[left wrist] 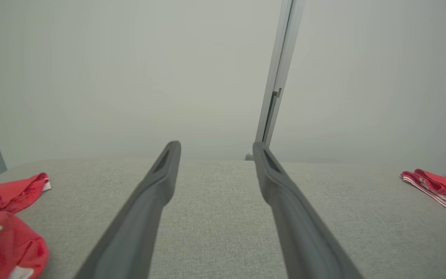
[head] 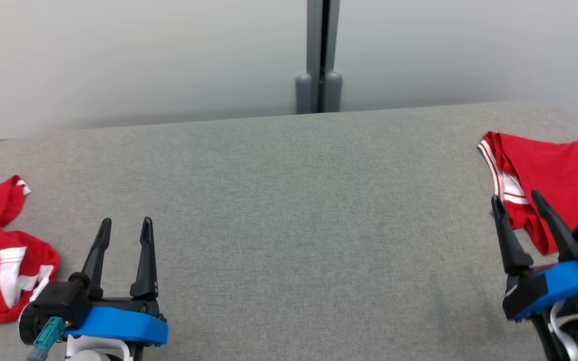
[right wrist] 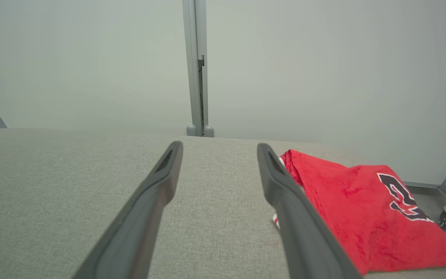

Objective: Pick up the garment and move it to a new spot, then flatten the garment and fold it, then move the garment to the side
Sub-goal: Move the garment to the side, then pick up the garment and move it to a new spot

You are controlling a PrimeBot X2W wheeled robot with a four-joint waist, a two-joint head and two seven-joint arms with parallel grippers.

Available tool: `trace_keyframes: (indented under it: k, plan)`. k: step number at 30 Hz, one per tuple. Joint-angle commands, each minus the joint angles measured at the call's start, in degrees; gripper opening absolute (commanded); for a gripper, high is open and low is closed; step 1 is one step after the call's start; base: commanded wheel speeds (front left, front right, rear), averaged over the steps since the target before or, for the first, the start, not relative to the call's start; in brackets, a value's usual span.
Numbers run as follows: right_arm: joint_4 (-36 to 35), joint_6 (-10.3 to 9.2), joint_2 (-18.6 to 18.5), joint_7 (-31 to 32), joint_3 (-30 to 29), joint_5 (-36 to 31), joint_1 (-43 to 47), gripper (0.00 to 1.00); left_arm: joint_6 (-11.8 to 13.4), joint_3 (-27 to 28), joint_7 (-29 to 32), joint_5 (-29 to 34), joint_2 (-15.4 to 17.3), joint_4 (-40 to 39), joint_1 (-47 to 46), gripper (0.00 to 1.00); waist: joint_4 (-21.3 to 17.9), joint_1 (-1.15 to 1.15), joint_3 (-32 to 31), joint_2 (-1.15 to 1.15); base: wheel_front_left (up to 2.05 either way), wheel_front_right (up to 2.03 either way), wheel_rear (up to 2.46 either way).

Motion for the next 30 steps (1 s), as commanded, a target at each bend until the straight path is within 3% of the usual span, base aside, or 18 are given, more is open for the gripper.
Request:
trace_keyframes:
  k: [1,7,13,30]
  plan:
    - [-1.25,-0.01,1.26,-0.56,-0.75,-0.38,2.42,1.00,-0.29,-0.06,-0.23,-0.29,-0.26,0.66,0.32,1.00,0.66,0.01,-0.68,0.00,0.00,0.00,0.00]
    - [-5.23,-0.01,6.35,-1.88,-3.50,-2.13,10.23,1.00,-0.77,-0.21,-0.24,0.24,-0.59,3.02,1.48,1.00,2.55,0.01,-3.61,0.00,0.00,0.00,0.00]
    - [-5.48,-0.01,9.00,-3.64,-5.87,-3.01,13.29,1.00,-1.05,0.36,-0.25,0.40,-1.10,4.52,2.69,1.00,3.36,0.01,-4.82,0.00,0.00,0.00,0.00]
    - [-4.87,-0.01,10.45,-4.24,-6.81,-4.16,12.75,1.00,-1.29,1.30,-0.25,1.22,-1.91,5.00,3.51,1.00,3.64,0.01,-4.64,0.00,0.00,0.00,0.00]
